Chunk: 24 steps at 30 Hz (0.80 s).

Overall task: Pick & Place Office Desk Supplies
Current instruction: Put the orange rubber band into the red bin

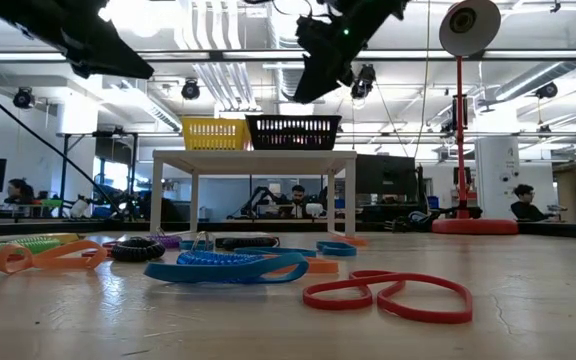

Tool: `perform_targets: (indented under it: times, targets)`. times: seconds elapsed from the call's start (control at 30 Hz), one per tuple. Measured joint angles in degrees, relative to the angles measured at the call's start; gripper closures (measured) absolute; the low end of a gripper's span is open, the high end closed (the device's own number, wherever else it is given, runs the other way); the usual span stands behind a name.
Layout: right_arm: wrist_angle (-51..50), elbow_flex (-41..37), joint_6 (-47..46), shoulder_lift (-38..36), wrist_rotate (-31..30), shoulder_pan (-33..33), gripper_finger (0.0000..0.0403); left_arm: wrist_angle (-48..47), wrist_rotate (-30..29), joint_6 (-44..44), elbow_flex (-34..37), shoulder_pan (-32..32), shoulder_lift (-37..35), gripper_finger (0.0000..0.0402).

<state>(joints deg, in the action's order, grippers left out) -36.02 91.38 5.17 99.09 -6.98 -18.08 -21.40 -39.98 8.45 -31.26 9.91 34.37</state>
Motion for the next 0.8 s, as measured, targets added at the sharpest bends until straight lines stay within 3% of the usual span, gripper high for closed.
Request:
perform_targets:
  times: [0.23, 0.47, 0.7, 0.8]
  targets:
    - [0.0, -8.5, -1.9, 0.0, -0.3, 12.8, 0.025, 2.4, 1.1, 0.4, 4.5, 0.0, 0.0, 0.0303]
    - [8.8, -21.7, -8.0, 0.0, -0.5, 21.7, 0.0265, 5.9, 1.1, 0.6, 6.9, 0.0, 0.0, 0.0303]
    - [21.1, -34.3, -12.0, 0.1, -0.6, 24.3, 0.0267, 6.8, 1.4, 0.6, 7.0, 0.0, 0.0, 0.0303]
    - [24.9, -38.0, -16.4, 0.1, -3.8, 23.5, 0.0266, 6.9, 2.2, 0.5, 7.0, 0.0, 0.0, 0.0303]
